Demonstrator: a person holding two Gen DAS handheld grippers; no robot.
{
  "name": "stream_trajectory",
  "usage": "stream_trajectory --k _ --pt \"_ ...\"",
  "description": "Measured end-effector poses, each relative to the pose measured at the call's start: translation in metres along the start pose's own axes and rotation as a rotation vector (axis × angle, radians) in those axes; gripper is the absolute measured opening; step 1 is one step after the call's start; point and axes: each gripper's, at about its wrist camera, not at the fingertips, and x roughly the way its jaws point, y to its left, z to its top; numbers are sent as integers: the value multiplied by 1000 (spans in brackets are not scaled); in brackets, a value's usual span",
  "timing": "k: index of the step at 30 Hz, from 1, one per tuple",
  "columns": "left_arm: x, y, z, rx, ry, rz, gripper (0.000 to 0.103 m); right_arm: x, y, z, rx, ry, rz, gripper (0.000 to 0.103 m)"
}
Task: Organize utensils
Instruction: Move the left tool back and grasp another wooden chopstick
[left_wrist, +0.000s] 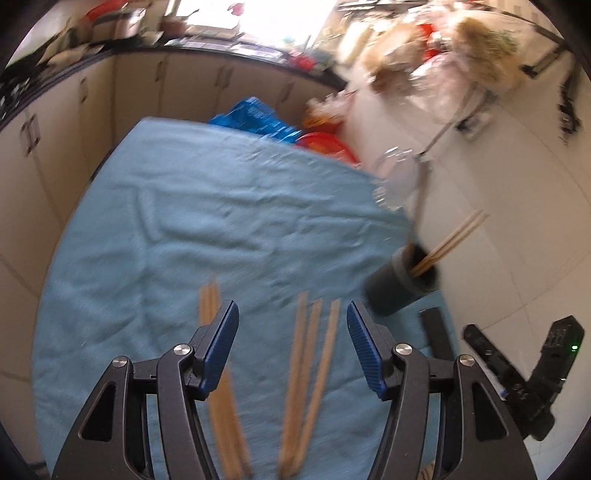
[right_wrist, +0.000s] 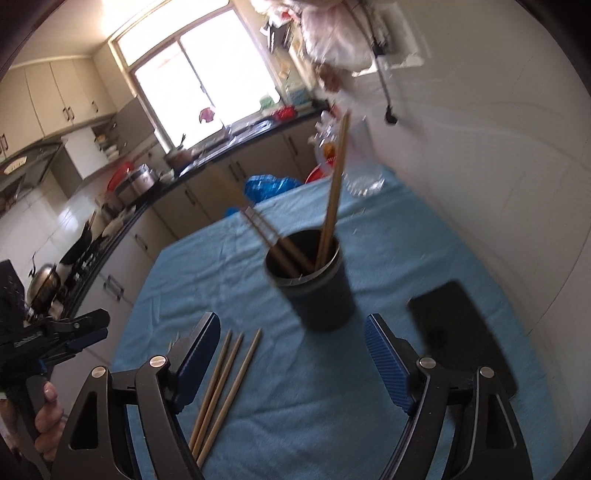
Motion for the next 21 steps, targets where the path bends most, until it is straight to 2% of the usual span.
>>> stream_trajectory --k 5,7,10,17,21 --pt "25 46 -16 -71 86 66 59 17 10 -15 -19 69 38 81" --pt "38 58 -18 -96 124 69 46 20 15 -20 -31 80 38 80" --pt "57 67 -20 -113 168 76 32 23 22 -26 -47 98 46 77" --pt "87 73 -23 -114 221 114 22 27 25 -33 -61 119 37 75" --pt "93 71 -22 -94 220 145 17 30 27 -34 -57 130 34 75"
